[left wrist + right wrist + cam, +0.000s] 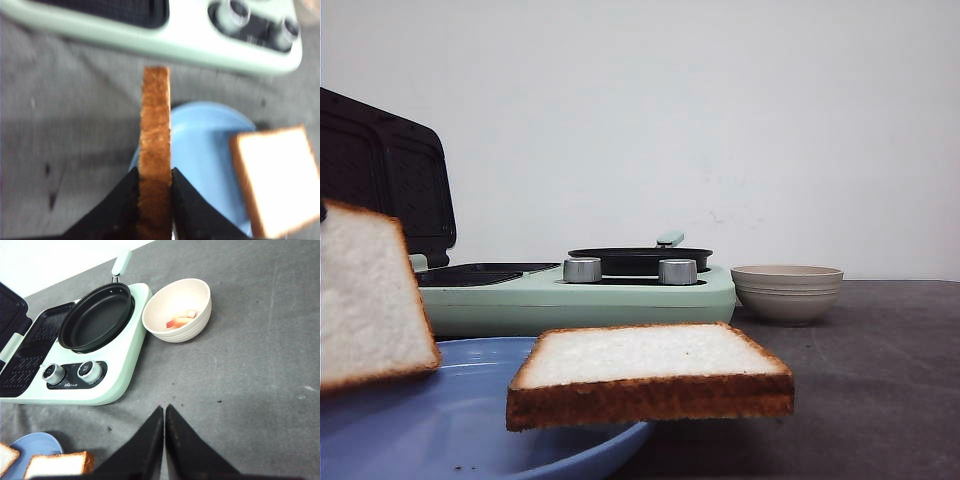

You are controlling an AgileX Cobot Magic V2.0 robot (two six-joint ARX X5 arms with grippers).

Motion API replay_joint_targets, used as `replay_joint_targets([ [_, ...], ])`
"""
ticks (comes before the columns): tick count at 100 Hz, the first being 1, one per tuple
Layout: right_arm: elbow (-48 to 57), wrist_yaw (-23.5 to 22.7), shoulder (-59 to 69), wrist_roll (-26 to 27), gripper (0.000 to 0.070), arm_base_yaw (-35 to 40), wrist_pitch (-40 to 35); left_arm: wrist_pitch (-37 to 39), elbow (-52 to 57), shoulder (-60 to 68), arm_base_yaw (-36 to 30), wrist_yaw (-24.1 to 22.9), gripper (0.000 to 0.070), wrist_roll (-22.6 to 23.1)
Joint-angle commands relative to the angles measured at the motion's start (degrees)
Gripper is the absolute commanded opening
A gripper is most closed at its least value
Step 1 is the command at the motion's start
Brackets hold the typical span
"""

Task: Make breakfast with bread and shrimp
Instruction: 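Lift the bread slice with the left gripper toward the sandwich maker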

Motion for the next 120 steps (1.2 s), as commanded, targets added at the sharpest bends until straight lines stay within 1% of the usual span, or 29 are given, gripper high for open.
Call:
replay_joint_targets([
  [1, 0.94, -0.22, 0.13, 0.57, 0.0000, 0.20, 0.37, 2.05, 0.13, 0.22, -0.24, -1.01, 0.0003, 1.42],
  [25, 0.94, -0.22, 0.11, 0.57, 0.0000, 0.20, 0.35, 8.20, 0.13, 0.22, -0.24, -3.78, 0.0003, 5.62],
  [47, 0.94, -0.22, 0.13, 0.57, 0.0000, 0.20, 0.33, 14.47, 0.13, 0.24, -0.24, -4.52, 0.0003, 7.76],
  [59, 0.94, -0.22, 0.13, 0.55, 0.0000, 0.20, 0.15, 17.07, 0.13, 0.33, -0.24, -6.01, 0.0003, 9.70],
  [81, 0.94, -0.20, 0.13, 0.50, 0.0000, 0.20, -0.33, 22.56, 0.13, 2.34, 0.02, -8.74, 0.0004, 15.85],
  [103, 0.94, -0.20, 0.13, 0.11, 0.0000, 0.20, -0.50, 28.92, 0.72, 8.39, 1.07, -9.49, 0.0004, 22.16],
  [120, 0.96, -0.15, 0.13, -0.09, 0.0000, 0.20, -0.52, 33.53, 3.26, 13.92, 2.25, -10.43, 0.0004, 26.47],
])
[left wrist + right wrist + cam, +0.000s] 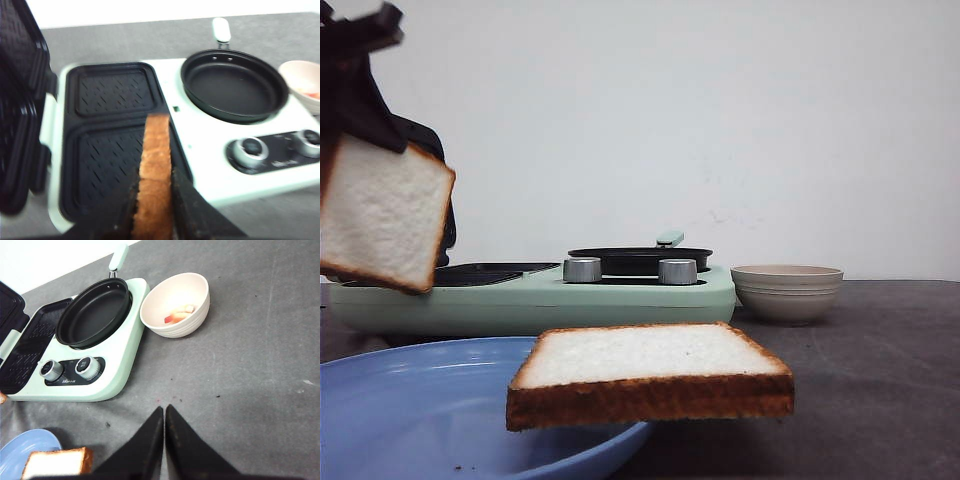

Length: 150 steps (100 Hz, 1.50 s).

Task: Make breakfast with bread and shrimp
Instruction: 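Lift the bread slice with the left gripper toward the sandwich maker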

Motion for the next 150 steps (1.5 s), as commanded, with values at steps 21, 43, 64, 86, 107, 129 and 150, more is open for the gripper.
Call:
replay_joint_targets([
  [21, 0.94, 0.02, 0.13, -0.11, 0.0000, 0.20, 0.44, 4.90, 8.98, 9.88, 1.90, -0.39, 0.0003, 9.18],
  [43, 0.94, 0.39, 0.13, -0.28, 0.0000, 0.20, 0.44, 5.20, 17.70, 19.26, 3.58, -0.37, 0.0003, 15.96],
  [64, 0.94, 0.42, 0.13, -0.35, 0.0000, 0.20, 0.44, 5.16, 26.73, 28.61, 4.44, -0.39, 0.0003, 22.14],
  [86, 0.94, 0.42, 0.13, -0.83, 0.0000, 0.20, 0.44, 5.11, 35.12, 37.03, 4.59, -1.46, 0.0003, 27.36],
  [107, 0.94, 0.50, 0.13, -1.90, 0.0000, 0.20, 0.02, 5.16, 40.19, 43.06, 4.63, -1.92, 0.0003, 31.67],
  [129, 0.94, 0.50, 0.13, -2.08, 0.0000, 0.20, -1.22, 6.40, 42.38, 47.28, 4.63, -3.26, 0.0003, 36.79],
  [150, 0.94, 0.70, 0.13, -2.71, 0.0000, 0.17, -1.22, 8.15, 42.38, 49.27, 4.63, -3.87, 0.0003, 39.34],
])
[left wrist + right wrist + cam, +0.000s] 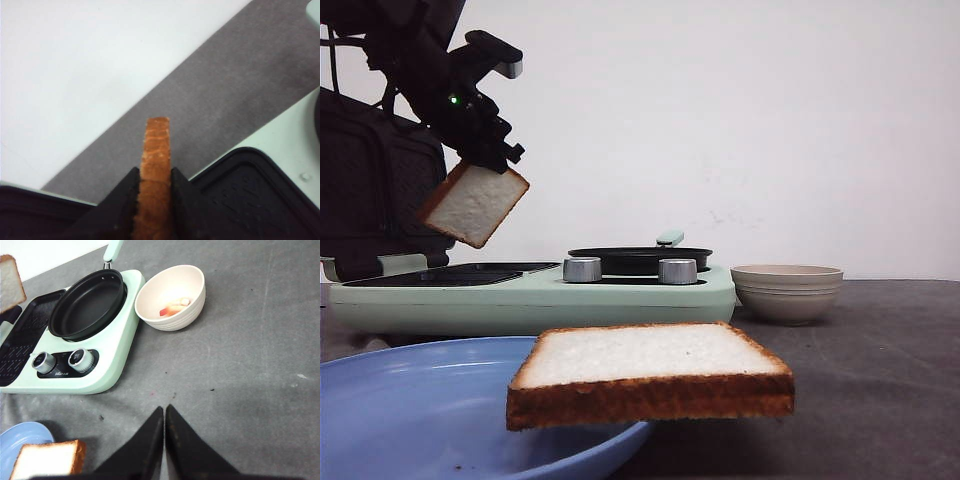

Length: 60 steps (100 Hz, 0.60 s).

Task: Make breakfast with bread and shrimp
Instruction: 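Lift the bread slice with the left gripper toward the sandwich maker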

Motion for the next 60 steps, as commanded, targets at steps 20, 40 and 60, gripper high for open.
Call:
replay_joint_targets([
  [20, 0.94, 0.22, 0.15, -0.76, 0.0000, 0.20, 0.35, 0.70, 1.40, 2.97, -0.13, -0.28, 0.0003, 1.73],
  [40, 0.94, 0.22, 0.15, -0.74, 0.0000, 0.20, 0.35, 0.63, 1.40, 3.43, -0.13, -0.28, 0.0003, 1.88],
  [60, 0.94, 0.20, 0.15, -0.74, 0.0000, 0.20, 0.35, 0.52, 1.40, 4.07, -0.13, -0.28, 0.0003, 2.75],
])
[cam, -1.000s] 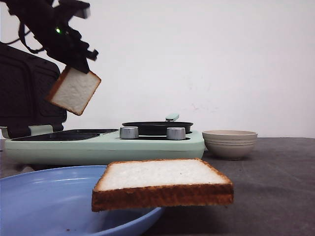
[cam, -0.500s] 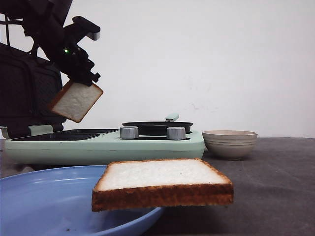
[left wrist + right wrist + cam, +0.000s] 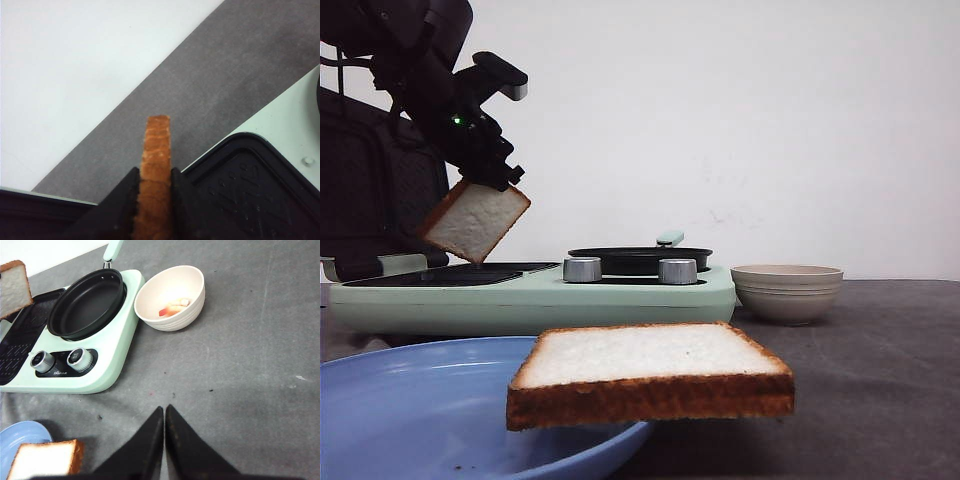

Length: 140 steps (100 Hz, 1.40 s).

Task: Make breakfast with bread and shrimp
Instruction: 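Lift the bread slice with the left gripper toward the sandwich maker, then lower the bread onto the sandwich plate and open the left gripper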

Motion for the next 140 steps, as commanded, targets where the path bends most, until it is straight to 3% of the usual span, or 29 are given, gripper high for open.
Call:
replay_joint_targets([
  [1, 0.94, 0.11, 0.15, -0.50, 0.0000, 0.20, 0.35, 0.44, 1.40, 1.68, -0.13, -0.11, 0.0003, 1.11],
  [35, 0.94, 0.11, 0.15, -0.52, 0.0000, 0.20, 0.35, -0.96, 1.40, 2.62, -0.15, 0.33, 0.0012, 0.61],
  [59, 0.94, 0.13, 0.15, -0.55, 0.0000, 0.20, 0.37, -3.74, 1.40, 2.69, -0.15, 3.15, 0.0286, -1.05],
  [71, 0.94, 0.13, 0.15, -0.68, 0.0000, 0.20, 0.37, -4.20, 1.40, 2.73, -0.15, 5.31, 0.0289, -3.74],
  [78, 0.94, 0.13, 0.15, -0.68, 0.0000, 0.20, 0.37, -4.09, 1.40, 2.73, -0.15, 6.86, 0.0325, -6.40],
  [140, 0.94, 0.13, 0.15, -0.70, 0.0000, 0.20, 0.39, -3.91, 1.55, 0.22, -0.15, 14.10, 0.0325, -23.96],
])
